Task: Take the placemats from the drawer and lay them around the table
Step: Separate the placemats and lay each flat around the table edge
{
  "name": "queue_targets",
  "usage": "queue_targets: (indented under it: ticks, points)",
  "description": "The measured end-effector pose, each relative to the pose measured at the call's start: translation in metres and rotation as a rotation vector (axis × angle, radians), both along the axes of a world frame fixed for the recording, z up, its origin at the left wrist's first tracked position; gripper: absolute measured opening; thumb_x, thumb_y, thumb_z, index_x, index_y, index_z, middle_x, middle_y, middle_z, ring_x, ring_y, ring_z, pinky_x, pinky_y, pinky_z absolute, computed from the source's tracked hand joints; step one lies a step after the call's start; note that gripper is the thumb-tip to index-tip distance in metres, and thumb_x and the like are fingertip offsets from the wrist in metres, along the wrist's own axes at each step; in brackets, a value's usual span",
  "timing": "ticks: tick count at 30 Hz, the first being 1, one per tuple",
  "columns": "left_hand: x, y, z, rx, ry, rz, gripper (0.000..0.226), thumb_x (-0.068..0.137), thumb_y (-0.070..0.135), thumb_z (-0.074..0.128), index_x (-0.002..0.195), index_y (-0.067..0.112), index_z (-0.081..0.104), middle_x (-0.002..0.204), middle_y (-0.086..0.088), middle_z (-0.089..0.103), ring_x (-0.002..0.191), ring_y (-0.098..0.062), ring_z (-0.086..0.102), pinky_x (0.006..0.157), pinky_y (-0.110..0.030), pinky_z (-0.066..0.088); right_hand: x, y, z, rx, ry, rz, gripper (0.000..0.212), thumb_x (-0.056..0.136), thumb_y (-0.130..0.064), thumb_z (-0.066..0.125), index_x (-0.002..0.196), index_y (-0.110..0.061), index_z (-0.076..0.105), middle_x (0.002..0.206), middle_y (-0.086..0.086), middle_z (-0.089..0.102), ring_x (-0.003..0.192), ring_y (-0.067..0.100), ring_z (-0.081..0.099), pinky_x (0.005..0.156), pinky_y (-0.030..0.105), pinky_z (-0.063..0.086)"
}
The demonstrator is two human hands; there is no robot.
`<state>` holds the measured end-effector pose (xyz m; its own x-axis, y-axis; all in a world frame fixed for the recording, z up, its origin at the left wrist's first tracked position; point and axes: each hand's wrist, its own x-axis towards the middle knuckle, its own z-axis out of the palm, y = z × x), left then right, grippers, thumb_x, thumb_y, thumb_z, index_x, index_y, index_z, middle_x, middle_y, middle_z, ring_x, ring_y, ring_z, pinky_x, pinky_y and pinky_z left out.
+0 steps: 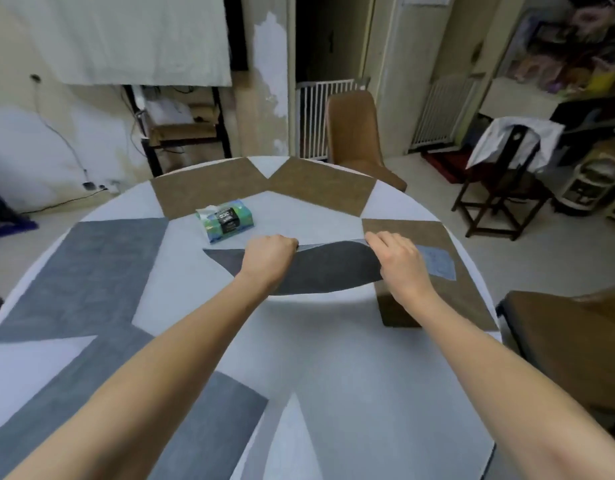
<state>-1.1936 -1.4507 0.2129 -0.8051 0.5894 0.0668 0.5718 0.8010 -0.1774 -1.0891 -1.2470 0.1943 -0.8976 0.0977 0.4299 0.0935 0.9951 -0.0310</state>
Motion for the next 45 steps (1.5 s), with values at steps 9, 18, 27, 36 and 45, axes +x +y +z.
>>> queue_targets:
  ticks: [9,18,27,36,45]
  points:
    - [0.047,0.023,-0.001,0.141,0.042,0.394,0.024,0.089,0.0,0.047,0.108,0.012,0.057,0.106,-0.011,0.06,0.102,-0.033,0.057,0.073,-0.036,0.036,-0.039,0.045,-0.006,0.124,-0.317,0.298,0.068,0.087,0.008,0.04,0.148,-0.017,0.027,0.113,0.014,0.057,0.092,0.036,0.061,0.07,0.037,0.044]
    - [0.16,0.039,-0.095,-0.011,-0.236,0.468,0.042,0.089,-0.002,0.049,0.129,0.011,0.044,0.118,-0.012,0.055,0.117,-0.033,0.049,0.106,-0.058,0.03,0.044,0.067,-0.059,0.603,-0.52,0.465,0.068,0.09,0.0,0.044,0.149,-0.014,0.015,0.108,0.01,0.06,0.088,0.028,0.065,0.06,0.033,0.038]
    - [0.282,0.05,-0.155,-0.025,-0.491,0.532,0.061,0.091,-0.007,0.046,0.145,0.012,0.026,0.15,-0.015,0.027,0.141,-0.04,0.023,0.109,-0.068,0.017,0.164,0.068,-0.121,0.46,-0.766,0.419,0.047,0.087,0.002,0.047,0.132,-0.008,0.034,0.109,0.011,0.064,0.098,0.029,0.064,0.066,0.034,0.038]
    - [0.341,0.055,-0.199,-0.003,-0.675,0.591,0.067,0.1,-0.002,0.031,0.154,0.021,0.0,0.162,-0.004,-0.004,0.148,-0.035,-0.003,0.111,-0.069,0.006,0.212,0.075,-0.172,0.372,-0.785,0.351,0.032,0.091,0.003,0.039,0.122,-0.006,0.039,0.113,0.012,0.062,0.1,0.032,0.063,0.076,0.037,0.047]
    - [0.367,0.066,-0.23,0.055,-0.661,0.688,0.069,0.1,-0.003,0.034,0.154,0.018,-0.003,0.162,-0.005,-0.01,0.147,-0.041,-0.006,0.109,-0.07,0.012,0.239,0.081,-0.204,0.291,-0.784,0.295,0.044,0.08,0.014,0.052,0.121,0.001,0.042,0.142,0.023,0.035,0.13,0.032,0.04,0.082,0.042,0.051]
